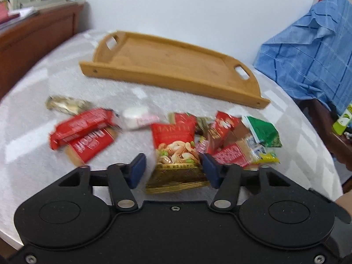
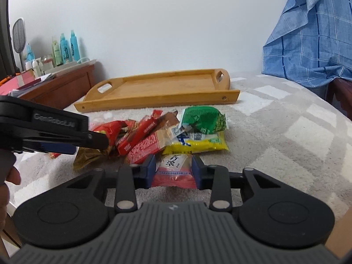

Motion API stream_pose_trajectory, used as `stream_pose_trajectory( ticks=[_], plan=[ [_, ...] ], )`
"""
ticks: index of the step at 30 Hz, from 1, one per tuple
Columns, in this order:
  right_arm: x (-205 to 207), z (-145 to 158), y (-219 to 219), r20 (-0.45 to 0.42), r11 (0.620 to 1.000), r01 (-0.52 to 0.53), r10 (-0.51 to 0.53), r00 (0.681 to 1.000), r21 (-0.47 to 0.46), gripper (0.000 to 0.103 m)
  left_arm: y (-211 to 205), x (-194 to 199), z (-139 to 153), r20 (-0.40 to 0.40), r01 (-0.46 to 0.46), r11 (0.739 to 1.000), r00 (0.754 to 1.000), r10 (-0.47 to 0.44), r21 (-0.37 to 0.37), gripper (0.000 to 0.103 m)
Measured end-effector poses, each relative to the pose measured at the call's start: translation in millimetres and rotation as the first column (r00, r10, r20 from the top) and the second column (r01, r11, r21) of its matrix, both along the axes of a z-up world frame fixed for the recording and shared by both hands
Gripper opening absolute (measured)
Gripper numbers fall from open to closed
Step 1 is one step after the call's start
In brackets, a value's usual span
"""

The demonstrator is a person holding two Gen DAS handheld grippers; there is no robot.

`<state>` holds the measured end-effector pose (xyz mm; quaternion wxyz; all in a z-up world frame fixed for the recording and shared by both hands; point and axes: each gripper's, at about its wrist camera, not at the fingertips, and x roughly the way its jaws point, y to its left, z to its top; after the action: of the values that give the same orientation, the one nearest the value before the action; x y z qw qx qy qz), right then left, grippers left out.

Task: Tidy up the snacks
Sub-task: 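Grasp the red-and-gold nut bag with the left tool while the right tool grasps the pink-white packet, then carry both packets onto the wooden tray and open both tools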

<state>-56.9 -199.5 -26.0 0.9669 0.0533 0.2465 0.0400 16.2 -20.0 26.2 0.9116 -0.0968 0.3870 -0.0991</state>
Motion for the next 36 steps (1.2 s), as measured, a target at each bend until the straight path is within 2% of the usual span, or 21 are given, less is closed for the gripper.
stream_pose_trajectory(
  ticks=[4, 8, 11, 17, 21, 25, 30, 36],
  plan=[
    [3, -6, 1, -0.045, 1.000, -0.008, 0.008, 0.999, 0.001, 0.041, -6, -1, -5, -0.001, 0.008, 1.000, 1.000, -0.008, 0.018, 0.045],
    [6, -4, 4, -0.021, 1.000, 0.004, -0.004, 1.000, -0.008, 0.043, -9, -6, 1, 0.020, 0.017, 0.999, 1.000, -0.017, 0.038, 0.043],
    [10, -2, 5, -0.042, 1.000, 0.013, -0.013, 0.999, -0.008, 0.037, -11, -9, 6, 0.032, 0.026, 0.998, 0.999, -0.028, 0.052, 0.042],
    [-2, 5, -2, -0.080, 0.999, 0.015, -0.012, 0.997, 0.031, 0.035, -10, -22, 26, 0.092, 0.034, 0.997, 0.995, -0.040, 0.064, 0.042],
    [-15, 18, -7, -0.053, 0.999, 0.010, -0.008, 0.999, 0.041, 0.034, -8, -22, 41, 0.122, 0.032, 0.998, 0.992, -0.037, 0.046, 0.042],
    [-16, 38, -13, 0.010, 0.998, 0.012, -0.012, 1.000, 0.057, 0.035, -8, -10, 55, 0.148, 0.034, 0.999, 0.988, -0.038, 0.029, 0.042],
    [19, 58, -28, 0.089, 0.999, 0.025, -0.028, 0.996, 0.040, 0.035, -8, 26, 68, 0.139, 0.054, 0.998, 0.989, -0.049, -0.027, 0.042],
    [96, 75, -53, 0.103, 0.995, -0.020, 0.010, 0.995, 0.094, 0.035, -18, 87, 83, 0.147, 0.061, 0.996, 0.988, -0.052, -0.059, 0.042]
  ],
)
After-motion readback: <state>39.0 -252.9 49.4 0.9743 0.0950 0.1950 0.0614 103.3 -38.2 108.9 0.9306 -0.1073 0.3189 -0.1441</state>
